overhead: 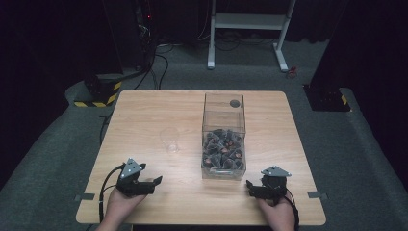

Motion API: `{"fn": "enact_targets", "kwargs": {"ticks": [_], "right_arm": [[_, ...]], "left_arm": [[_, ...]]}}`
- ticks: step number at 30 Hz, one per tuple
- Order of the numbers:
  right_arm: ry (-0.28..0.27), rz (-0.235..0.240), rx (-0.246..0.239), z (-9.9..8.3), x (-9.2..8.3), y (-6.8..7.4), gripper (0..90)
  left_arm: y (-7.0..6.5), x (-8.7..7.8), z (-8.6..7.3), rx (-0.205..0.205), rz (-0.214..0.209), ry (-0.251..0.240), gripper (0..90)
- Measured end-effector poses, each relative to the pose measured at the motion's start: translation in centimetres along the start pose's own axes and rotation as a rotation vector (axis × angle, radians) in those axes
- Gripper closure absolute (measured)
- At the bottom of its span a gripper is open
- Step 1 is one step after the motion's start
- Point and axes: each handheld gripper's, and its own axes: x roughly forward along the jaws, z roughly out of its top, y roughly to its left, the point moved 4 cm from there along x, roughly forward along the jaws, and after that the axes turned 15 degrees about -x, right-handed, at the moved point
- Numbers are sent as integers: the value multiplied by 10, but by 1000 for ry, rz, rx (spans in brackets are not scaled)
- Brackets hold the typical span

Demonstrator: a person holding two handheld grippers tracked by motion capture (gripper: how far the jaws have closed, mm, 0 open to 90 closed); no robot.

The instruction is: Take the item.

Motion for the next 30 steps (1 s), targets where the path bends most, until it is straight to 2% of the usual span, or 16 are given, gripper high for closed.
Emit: {"fn": "enact_targets", "kwargs": {"ticks": [3, 6, 13, 19, 22, 27, 30], "right_arm": [[-1, -1, 0, 0, 0, 0, 81], [-2, -1, -5, 0, 1, -1, 81], [-1, -2, 1, 1, 1, -1, 81], [-2, 0, -6, 0, 1, -1, 81], [-2, 0, -6, 0, 1, -1, 81], [-2, 1, -4, 0, 0, -1, 81], [-2, 1, -4, 0, 0, -1, 81]], "left_arm": [[-4, -3, 3, 25, -19, -10, 153], [-9, -2, 6, 22, -43, -7, 153], [-14, 0, 12, 37, -50, -12, 151], [-18, 7, 15, 61, -45, 13, 151], [-20, 10, 16, 47, -63, 16, 151], [-24, 11, 21, 62, -66, 6, 152], [-26, 11, 25, 56, -73, -5, 152]]}}
